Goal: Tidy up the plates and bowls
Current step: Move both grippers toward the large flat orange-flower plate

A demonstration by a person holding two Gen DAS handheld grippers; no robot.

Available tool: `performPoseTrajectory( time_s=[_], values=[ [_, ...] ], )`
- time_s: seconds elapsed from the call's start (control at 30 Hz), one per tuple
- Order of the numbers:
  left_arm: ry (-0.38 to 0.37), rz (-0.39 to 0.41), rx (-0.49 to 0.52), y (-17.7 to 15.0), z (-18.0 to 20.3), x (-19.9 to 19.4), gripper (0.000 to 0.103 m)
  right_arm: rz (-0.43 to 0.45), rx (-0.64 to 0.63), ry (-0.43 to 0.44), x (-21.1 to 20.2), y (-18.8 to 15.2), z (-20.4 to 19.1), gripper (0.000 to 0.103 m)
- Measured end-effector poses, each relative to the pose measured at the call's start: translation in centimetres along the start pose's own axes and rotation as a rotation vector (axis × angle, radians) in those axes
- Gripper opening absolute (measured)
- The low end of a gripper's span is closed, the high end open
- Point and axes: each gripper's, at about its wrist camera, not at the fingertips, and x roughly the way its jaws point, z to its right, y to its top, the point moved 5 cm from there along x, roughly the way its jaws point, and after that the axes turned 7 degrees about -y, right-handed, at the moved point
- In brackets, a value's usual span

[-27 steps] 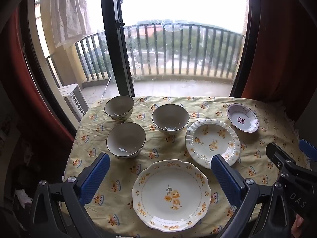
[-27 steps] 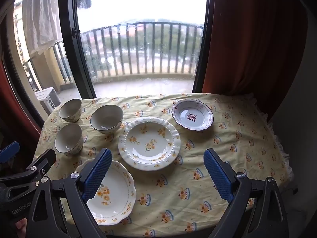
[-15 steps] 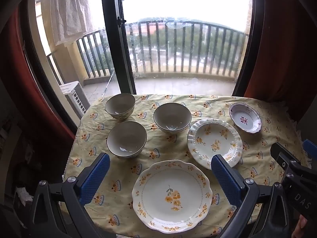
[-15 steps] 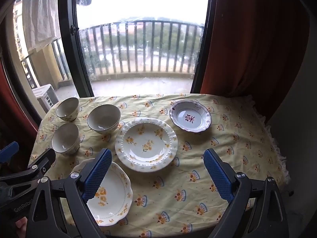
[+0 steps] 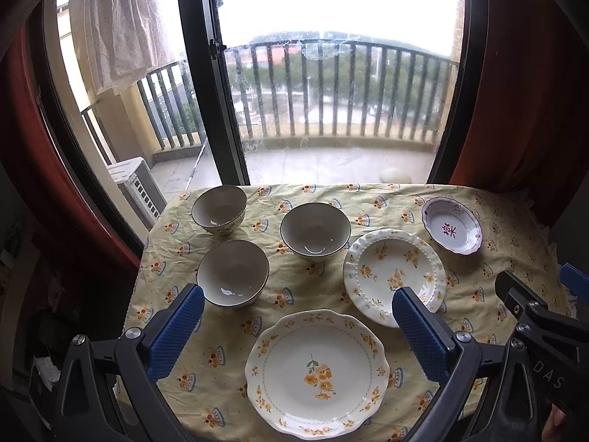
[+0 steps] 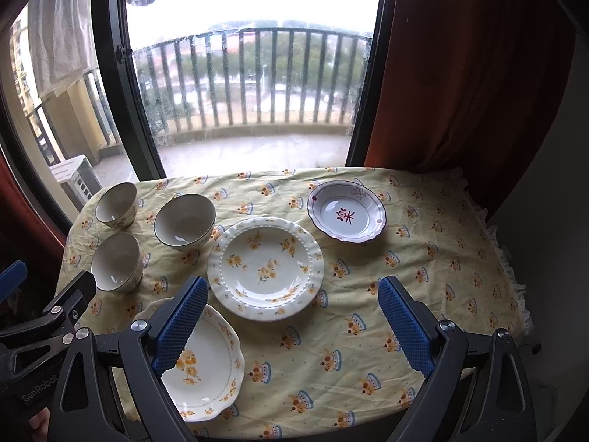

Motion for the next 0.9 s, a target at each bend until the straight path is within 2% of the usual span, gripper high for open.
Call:
performPoseTrajectory(
  time_s=[0.3, 0.9],
  values=[
    [-0.003, -0.023, -0.001, -0.1, 0.2, 0.8, 0.103, -0.022, -0.006, -0.01, 0.9, 0.1, 0.0, 0.096],
    [0.018, -0.021, -0.022, 0.1, -0.4, 0.4, 0.103, -0.017, -0.033, -0.002, 1.0, 0.5, -0.5, 0.096]
  ],
)
